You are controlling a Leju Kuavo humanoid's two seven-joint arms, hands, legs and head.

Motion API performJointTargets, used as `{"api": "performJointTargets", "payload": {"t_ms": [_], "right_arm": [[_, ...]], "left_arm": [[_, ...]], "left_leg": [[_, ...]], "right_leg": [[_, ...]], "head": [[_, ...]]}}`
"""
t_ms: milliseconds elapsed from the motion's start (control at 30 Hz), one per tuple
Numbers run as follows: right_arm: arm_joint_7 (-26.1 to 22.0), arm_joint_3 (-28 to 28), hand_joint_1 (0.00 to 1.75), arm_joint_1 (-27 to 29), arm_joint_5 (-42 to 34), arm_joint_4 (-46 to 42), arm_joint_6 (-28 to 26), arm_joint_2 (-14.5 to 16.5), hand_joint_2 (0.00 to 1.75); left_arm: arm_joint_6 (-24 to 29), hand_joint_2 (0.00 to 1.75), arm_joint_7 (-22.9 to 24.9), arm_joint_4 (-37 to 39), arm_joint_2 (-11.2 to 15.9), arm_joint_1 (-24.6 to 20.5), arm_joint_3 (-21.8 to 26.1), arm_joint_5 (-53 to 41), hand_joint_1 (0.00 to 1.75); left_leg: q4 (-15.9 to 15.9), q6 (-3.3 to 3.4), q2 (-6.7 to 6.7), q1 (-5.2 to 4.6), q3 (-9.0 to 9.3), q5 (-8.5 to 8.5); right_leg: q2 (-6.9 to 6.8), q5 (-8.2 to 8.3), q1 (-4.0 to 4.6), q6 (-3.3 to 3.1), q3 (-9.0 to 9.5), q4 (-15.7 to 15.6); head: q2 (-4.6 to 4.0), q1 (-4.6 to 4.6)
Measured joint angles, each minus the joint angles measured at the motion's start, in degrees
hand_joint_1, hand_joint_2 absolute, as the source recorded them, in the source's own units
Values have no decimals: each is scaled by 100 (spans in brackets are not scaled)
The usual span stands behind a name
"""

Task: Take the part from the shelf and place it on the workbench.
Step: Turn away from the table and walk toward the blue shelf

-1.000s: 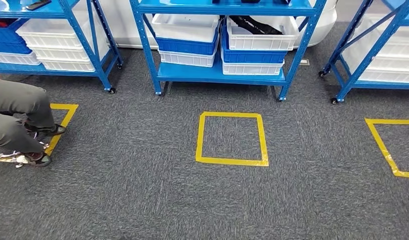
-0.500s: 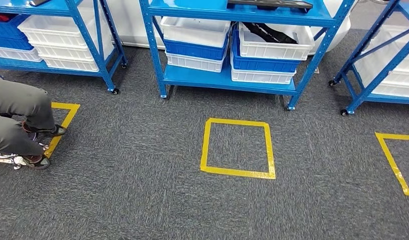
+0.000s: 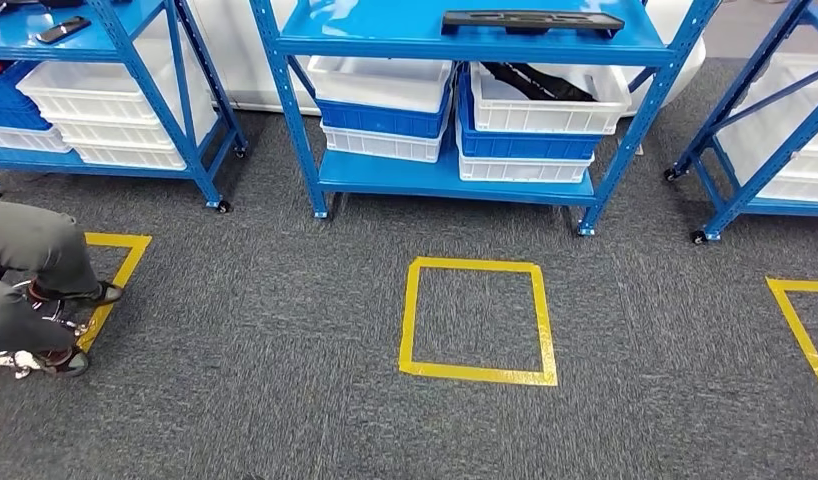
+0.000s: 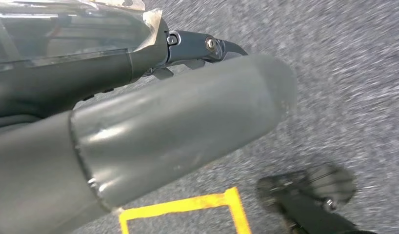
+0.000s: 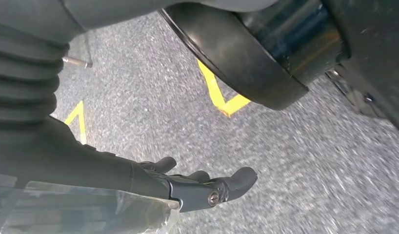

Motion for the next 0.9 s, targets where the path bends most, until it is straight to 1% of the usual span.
{"api": "performJointTargets", "payload": {"t_ms": [33,67,100,133,167,200,233,267,300,333,367,400,433,467,500,533,567,600,633,667,700,733,767,800,833,867,900], "right_arm": [[-4,-2,0,-1,2,3,-2,1,175],[-5,-4,0,1,3,7,-3,1,175],[-6,-6,0,0,2,8,-5,-2,175],[-7,-8,0,-5,3,7,-9,-3,175],[-7,-9,0,-5,4,7,-12,-9,175],[-8,-9,0,-10,6,7,-15,-15,175],[-9,-10,0,-17,11,8,-16,-20,175],[-9,-10,0,-18,14,8,-16,-26,175],[-14,-14,0,-17,15,8,-16,-31,175],[-21,-22,0,-20,16,7,-16,-37,175],[-27,-32,0,-26,17,6,-16,-42,175],[-33,-42,0,-33,22,6,-16,-48,175],[-34,-50,0,-40,31,7,-16,-50,175],[-31,-54,0,-40,42,8,-14,-54,175],[-28,-57,0,-33,49,11,-12,-59,175],[-26,-63,0,-31,54,15,-9,-63,175],[-24,-72,0,-33,57,19,-8,-67,175],[-23,-81,0,-39,63,21,-7,-67,175],[-22,-90,0,-54,72,21,-7,-62,175],[-21,-96,0,-64,82,20,-8,-56,175],[-21,-99,0,-70,92,19,-8,-51,175],[-21,-101,0,-74,101,19,-7,-47,175],[-21,-103,0,-74,106,19,-7,-45,175],[-20,-104,0,-69,112,19,-6,-45,175],[-20,-106,0,-60,114,19,-6,-45,175],[-19,-110,0,-51,116,19,-6,-45,175],[-19,-118,0,-41,118,19,-7,-46,175]], "left_arm": [[-2,0,1,1,5,7,2,-4,0],[-3,0,2,2,7,13,4,-8,0],[-4,0,3,1,8,12,5,-11,0],[-4,0,2,-1,8,10,5,-15,0],[-2,0,1,-2,6,8,5,-18,0],[1,0,-2,-3,6,4,6,-20,0],[2,0,-4,-4,7,-1,8,-21,0],[2,0,-4,-4,9,-8,12,-22,0],[3,0,-4,-4,10,-14,20,-24,0],[3,0,-4,-4,12,-16,33,-26,0],[3,0,-4,-4,11,-13,47,-32,0],[3,0,-5,-4,7,-7,61,-37,0],[2,0,-5,-4,2,-3,72,-42,0],[2,0,-6,-4,-4,0,81,-45,0],[2,0,-7,-2,-10,0,88,-47,0],[3,0,-7,-1,-13,0,94,-49,0],[4,0,-8,0,-14,0,99,-52,0],[6,0,-9,1,-15,-1,103,-54,0],[8,0,-13,-1,-14,-7,107,-56,0],[9,0,-16,-2,-13,-12,113,-57,0],[9,0,-23,-3,-15,-19,120,-57,0],[9,0,-30,-4,-17,-27,128,-60,0],[9,0,-36,-4,-20,-29,137,-62,0],[9,0,-40,-4,-21,-30,144,-67,0],[9,0,-42,-4,-20,-29,152,-74,0],[9,0,-42,-4,-17,-26,162,-83,0],[9,0,-42,-4,-15,-24,174,-94,0]], "left_leg": [[-219,31,13,-14,22,286],[-355,67,19,-30,47,469],[-404,108,18,-47,82,487],[-442,159,11,-53,160,475],[-493,211,4,-54,255,475],[-534,267,-1,-58,348,461],[-562,314,-10,-63,434,436],[-576,347,-16,-71,505,383],[-581,374,-23,-83,571,315],[-582,389,-34,-93,648,239],[-582,396,-47,-107,742,158],[-583,402,-63,-124,850,77],[-583,404,-77,-143,963,-6],[-586,404,-88,-161,1064,-89],[-579,398,-100,-182,1169,-174],[-577,381,-109,-200,1240,-250],[-576,358,-117,-211,1296,-311],[-561,336,-123,-218,1343,-346],[-528,314,-125,-218,1348,-353],[-429,295,-120,-213,1316,-339],[-246,271,-111,-205,1223,-317],[14,232,-102,-187,1061,-319],[322,185,-92,-157,844,-370],[622,131,-86,-121,608,-478],[851,80,-83,-82,379,-614],[960,37,-78,-45,199,-718],[922,2,-69,-14,89,-730]], "right_leg": [[3,-76,9,38,56,-20],[7,-120,25,84,132,-47],[12,-126,44,143,216,-72],[10,-120,58,193,286,-104],[6,-86,67,239,313,-52],[2,-43,72,274,233,112],[-3,-34,74,278,64,391],[-4,-68,73,267,-191,753],[-4,-188,80,228,-472,1089],[-3,-379,96,180,-724,1319],[-3,-562,114,146,-906,1402],[-4,-665,135,133,-1003,1334],[-4,-615,155,148,-1034,1135],[-3,-366,177,179,-1028,848],[-6,-25,196,208,-1012,573],[-11,278,219,191,-980,366],[-13,514,239,151,-945,243],[-17,596,245,88,-913,205],[-13,591,231,13,-849,182],[-9,588,209,-37,-784,147],[-10,563,183,-82,-716,110],[-10,538,159,-128,-636,79],[-13,500,154,-164,-579,57],[-12,455,148,-185,-529,48],[-7,404,139,-191,-477,47],[1,344,127,-179,-415,47],[9,280,111,-159,-337,47]], "head": [[0,1],[0,-5],[0,-10],[0,-8],[0,-6],[0,2],[1,13],[1,19],[1,21],[1,22],[1,20],[1,23],[0,22],[1,24],[0,18],[0,9],[0,-5],[0,-18],[1,-21],[0,-21],[1,-26],[1,-27],[1,-32],[1,-40],[1,-37],[1,-40],[1,-39]]}}
